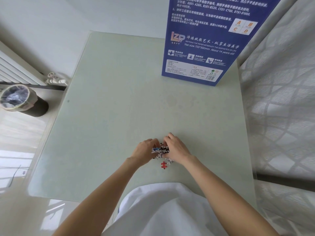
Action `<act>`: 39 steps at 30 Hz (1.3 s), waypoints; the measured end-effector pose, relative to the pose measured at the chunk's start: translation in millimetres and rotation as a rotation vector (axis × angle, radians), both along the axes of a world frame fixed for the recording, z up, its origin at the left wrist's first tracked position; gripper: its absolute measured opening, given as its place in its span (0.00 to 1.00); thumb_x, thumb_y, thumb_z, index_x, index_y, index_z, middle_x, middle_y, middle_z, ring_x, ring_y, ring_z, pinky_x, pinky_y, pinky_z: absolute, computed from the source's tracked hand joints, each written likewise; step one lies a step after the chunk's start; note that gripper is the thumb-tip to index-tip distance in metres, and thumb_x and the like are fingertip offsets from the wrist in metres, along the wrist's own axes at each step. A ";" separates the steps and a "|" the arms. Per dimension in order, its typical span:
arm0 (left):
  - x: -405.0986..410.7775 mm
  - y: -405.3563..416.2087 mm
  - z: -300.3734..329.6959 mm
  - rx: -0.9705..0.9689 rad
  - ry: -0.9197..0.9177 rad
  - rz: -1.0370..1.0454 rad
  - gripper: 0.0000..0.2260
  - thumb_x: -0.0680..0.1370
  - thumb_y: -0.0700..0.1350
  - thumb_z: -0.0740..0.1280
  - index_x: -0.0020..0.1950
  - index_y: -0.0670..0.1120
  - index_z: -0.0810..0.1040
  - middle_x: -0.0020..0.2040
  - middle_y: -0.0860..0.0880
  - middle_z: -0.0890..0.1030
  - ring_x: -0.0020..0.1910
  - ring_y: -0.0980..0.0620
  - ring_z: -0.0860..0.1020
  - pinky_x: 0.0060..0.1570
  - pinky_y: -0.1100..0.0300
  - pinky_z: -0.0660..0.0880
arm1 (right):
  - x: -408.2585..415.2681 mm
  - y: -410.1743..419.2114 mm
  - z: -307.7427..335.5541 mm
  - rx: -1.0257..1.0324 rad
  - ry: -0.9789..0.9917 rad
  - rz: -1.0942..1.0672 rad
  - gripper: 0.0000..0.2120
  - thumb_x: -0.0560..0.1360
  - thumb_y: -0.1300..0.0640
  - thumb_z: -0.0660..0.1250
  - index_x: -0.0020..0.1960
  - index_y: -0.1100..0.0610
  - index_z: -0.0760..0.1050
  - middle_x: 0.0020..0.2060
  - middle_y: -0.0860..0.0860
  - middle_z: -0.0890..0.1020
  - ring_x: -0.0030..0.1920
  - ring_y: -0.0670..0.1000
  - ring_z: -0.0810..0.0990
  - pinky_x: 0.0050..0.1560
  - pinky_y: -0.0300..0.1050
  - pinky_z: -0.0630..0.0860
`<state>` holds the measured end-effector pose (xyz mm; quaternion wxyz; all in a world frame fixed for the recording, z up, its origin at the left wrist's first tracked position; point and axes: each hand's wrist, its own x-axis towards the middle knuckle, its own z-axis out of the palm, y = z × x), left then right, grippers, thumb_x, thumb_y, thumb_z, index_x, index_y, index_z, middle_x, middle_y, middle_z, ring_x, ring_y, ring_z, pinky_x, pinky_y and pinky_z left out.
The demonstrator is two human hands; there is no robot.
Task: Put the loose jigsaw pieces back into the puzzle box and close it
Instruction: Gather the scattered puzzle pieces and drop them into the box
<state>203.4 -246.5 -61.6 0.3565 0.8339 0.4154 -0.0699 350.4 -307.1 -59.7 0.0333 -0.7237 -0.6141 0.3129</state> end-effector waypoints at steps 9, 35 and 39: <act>-2.2 2.7 -0.2 -0.003 -0.057 0.042 0.09 0.76 0.46 0.67 0.54 0.47 0.80 0.47 0.47 0.80 0.45 0.46 0.78 0.41 0.60 0.67 | 11.4 0.6 5.9 0.047 0.113 0.015 0.14 0.68 0.58 0.74 0.50 0.57 0.73 0.46 0.52 0.81 0.42 0.53 0.77 0.40 0.45 0.71; 134.5 198.7 280.4 0.521 -0.704 -0.054 0.07 0.72 0.46 0.73 0.47 0.45 0.84 0.38 0.52 0.80 0.35 0.57 0.76 0.37 0.70 0.69 | 177.6 139.6 316.2 1.019 0.119 -0.213 0.09 0.73 0.53 0.71 0.49 0.58 0.78 0.36 0.52 0.82 0.30 0.46 0.82 0.33 0.44 0.79; 194.1 257.5 324.6 0.726 -0.660 -0.090 0.07 0.72 0.47 0.71 0.46 0.44 0.84 0.37 0.49 0.80 0.36 0.52 0.76 0.36 0.64 0.67 | 217.2 193.9 342.3 1.066 -0.021 -0.183 0.11 0.73 0.51 0.69 0.50 0.58 0.78 0.38 0.52 0.82 0.32 0.49 0.82 0.34 0.38 0.75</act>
